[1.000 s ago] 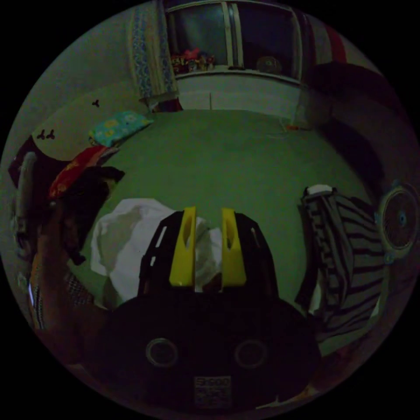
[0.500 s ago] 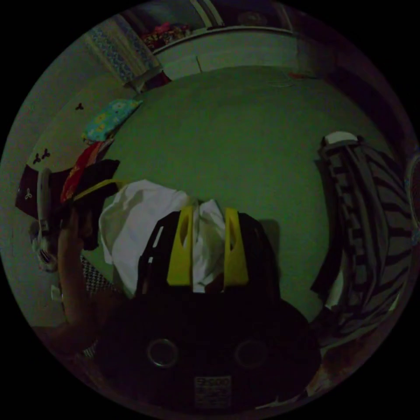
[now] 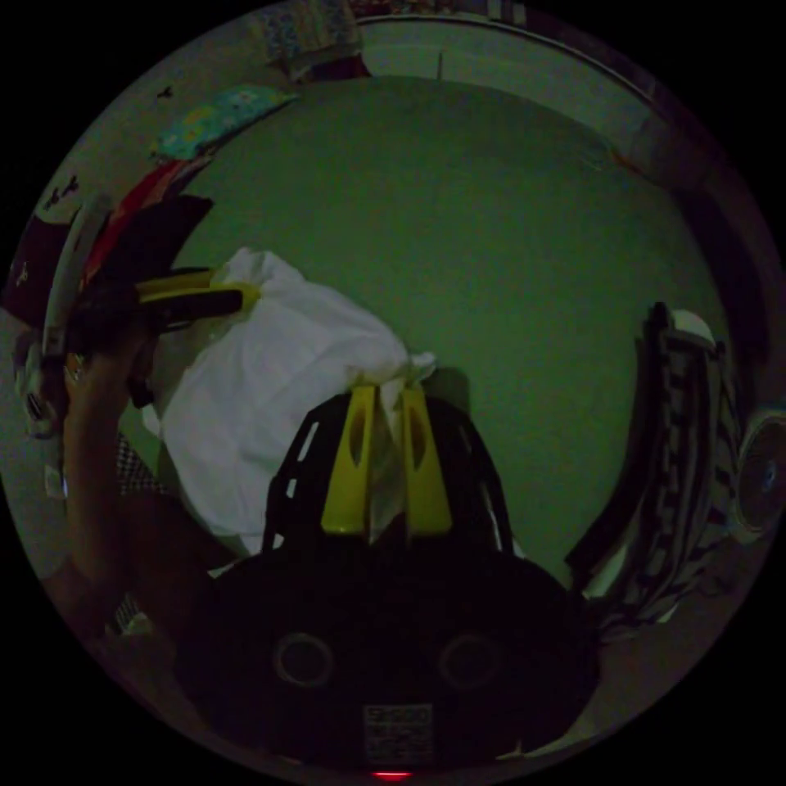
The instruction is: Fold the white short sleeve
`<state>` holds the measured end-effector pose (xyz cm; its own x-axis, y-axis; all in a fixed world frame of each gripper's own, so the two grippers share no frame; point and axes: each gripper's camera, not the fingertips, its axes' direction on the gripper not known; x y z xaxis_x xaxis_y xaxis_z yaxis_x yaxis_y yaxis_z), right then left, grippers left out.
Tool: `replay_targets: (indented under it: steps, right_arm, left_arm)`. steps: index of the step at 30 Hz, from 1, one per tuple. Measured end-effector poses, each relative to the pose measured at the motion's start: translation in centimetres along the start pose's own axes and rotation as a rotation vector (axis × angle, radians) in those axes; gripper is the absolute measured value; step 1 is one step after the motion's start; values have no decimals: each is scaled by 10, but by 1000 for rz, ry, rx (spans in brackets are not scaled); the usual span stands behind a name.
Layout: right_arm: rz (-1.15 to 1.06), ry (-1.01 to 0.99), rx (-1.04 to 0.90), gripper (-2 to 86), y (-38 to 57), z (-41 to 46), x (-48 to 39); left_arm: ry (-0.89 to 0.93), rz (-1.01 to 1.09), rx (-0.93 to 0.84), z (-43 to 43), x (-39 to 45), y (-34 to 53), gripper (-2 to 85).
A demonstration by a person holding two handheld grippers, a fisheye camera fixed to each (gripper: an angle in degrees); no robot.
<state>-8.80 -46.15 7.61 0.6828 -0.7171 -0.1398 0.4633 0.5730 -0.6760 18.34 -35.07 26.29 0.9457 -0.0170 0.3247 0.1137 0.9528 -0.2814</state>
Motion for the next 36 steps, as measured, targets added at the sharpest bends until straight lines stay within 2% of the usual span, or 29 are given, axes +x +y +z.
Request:
replay_targets:
  steps: [3,7,11,13,15,17,22,25,27,29,32,36]
  right_arm:
    - [50,-37,89,-8,5,-9,6]
    - [164,-90,261,-10,17,-28,17]
    - [221,-109,443,-9,31,-42,12]
    - [212,-76,474,-3,33,-40,6]
    - [230,11,430,18,34,-33,-1]
    - [222,5,425,31,38,-32,-3]
    - [-18,-252,484,37,57,-48,-26]
    - [-263,-388,448,23,67,-48,-61]
    - [-508,-549,382,-2,76,-44,-95]
    - [-642,-588,354,-8,87,-39,-122]
    - [-775,-445,339,-7,106,-26,-164]
    - [-829,-231,287,17,125,0,-204]
  left_arm:
    - [-5,-1,11,-7,-8,-4,82]
    - [-9,-108,150,-33,-32,4,79]
    - [121,-236,360,-55,-63,21,81]
    - [153,-273,396,-55,-72,25,83]
    - [102,-297,382,-51,-77,25,87]
    - [-24,-322,358,-52,-81,27,96]
    - [-95,-368,411,-72,-91,42,108]
    - [-99,-405,425,-83,-98,53,107]
    - [-77,-417,439,-88,-100,60,105]
    - [-62,-417,469,-94,-98,69,102]
    - [-113,-401,453,-100,-89,76,101]
    - [-159,-388,472,-109,-79,83,101]
